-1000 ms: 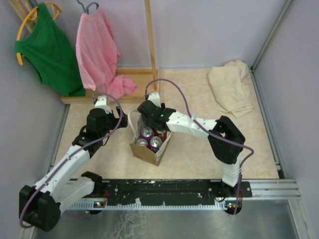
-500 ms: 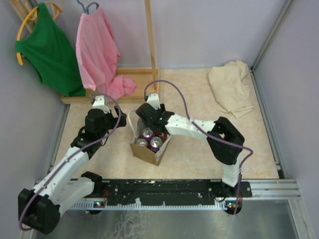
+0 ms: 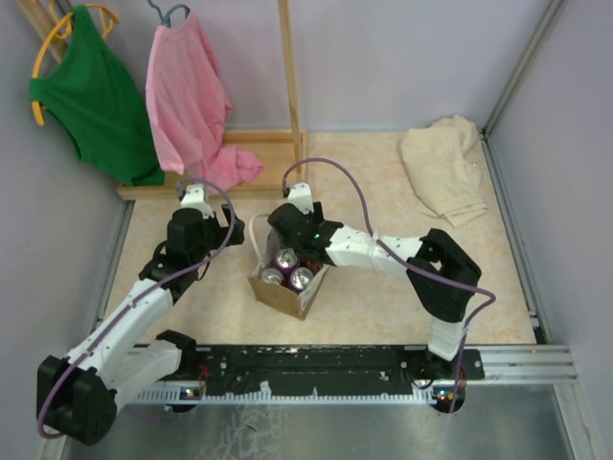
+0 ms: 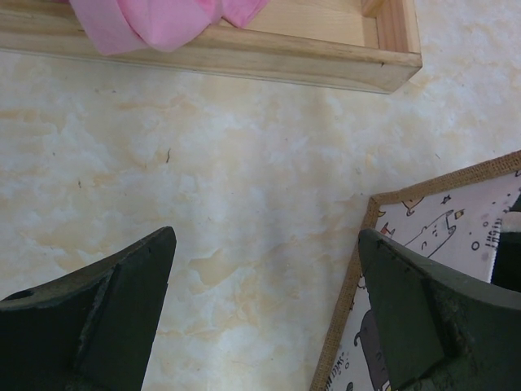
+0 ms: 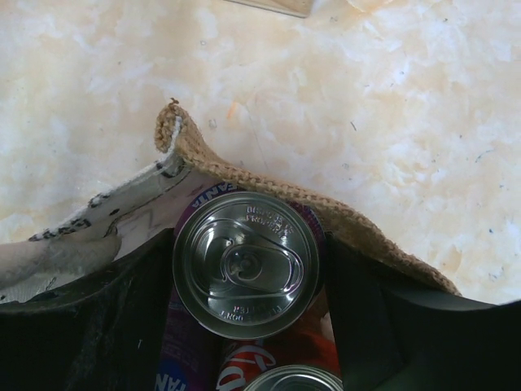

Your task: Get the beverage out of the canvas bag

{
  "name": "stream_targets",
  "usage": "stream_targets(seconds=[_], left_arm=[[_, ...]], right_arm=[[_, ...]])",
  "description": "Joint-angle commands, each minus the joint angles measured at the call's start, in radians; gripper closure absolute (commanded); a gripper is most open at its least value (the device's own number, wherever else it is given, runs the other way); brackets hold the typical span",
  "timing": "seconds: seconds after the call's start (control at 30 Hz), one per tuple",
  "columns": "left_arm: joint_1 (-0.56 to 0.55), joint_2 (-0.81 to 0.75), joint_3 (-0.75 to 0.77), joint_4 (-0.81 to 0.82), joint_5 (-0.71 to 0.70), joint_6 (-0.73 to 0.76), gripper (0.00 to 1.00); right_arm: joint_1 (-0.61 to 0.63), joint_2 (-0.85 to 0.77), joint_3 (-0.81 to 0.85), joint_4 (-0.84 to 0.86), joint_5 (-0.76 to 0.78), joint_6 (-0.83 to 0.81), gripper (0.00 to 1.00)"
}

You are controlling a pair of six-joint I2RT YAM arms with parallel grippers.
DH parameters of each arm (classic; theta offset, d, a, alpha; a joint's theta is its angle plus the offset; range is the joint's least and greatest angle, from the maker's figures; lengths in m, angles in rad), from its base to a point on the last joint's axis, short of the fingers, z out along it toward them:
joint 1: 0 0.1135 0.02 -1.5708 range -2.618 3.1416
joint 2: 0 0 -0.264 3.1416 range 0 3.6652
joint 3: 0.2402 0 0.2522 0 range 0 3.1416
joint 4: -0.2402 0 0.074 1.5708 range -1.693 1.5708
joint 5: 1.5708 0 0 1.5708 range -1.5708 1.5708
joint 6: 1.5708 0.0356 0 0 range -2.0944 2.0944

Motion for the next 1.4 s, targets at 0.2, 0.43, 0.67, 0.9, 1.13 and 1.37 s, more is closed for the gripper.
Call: stream_targets(seconds=[0.2,0.43,0.67,0.9,1.13,1.37], left_arm=[[-0.002,0.014,0.001,0.025,-0.007,-0.01,0.0],[-0.003,0.019,0.002,0.026,-0.001,-0.008,0.0],[-0.004,0.036,0.006,0.028,0.001,-0.008,0.0],[-0.003,0.044,0.01,0.03,0.005,-0.008,0.0],[-0.004,0.04,0.02,0.031,0.009,-0.01,0.0],[-0.003,0.059,0.033,0.033,0.022,-0.006,0.0]], right_arm=[[0.004,-0.22,-0.113,0.147,0.051,-0.116,1.0],[0.004,-0.255,-0.1,0.211,0.045,-0.176,1.0],[0.004,-0.33,-0.091,0.273,0.035,-0.228,1.0],[0.004,-0.439,-0.121,0.37,0.028,-0.311,1.0],[0.002,-0.499,-0.109,0.431,0.044,-0.376,1.0],[-0.02,-0.509,-0.019,0.4,0.11,-0.427,1.0]])
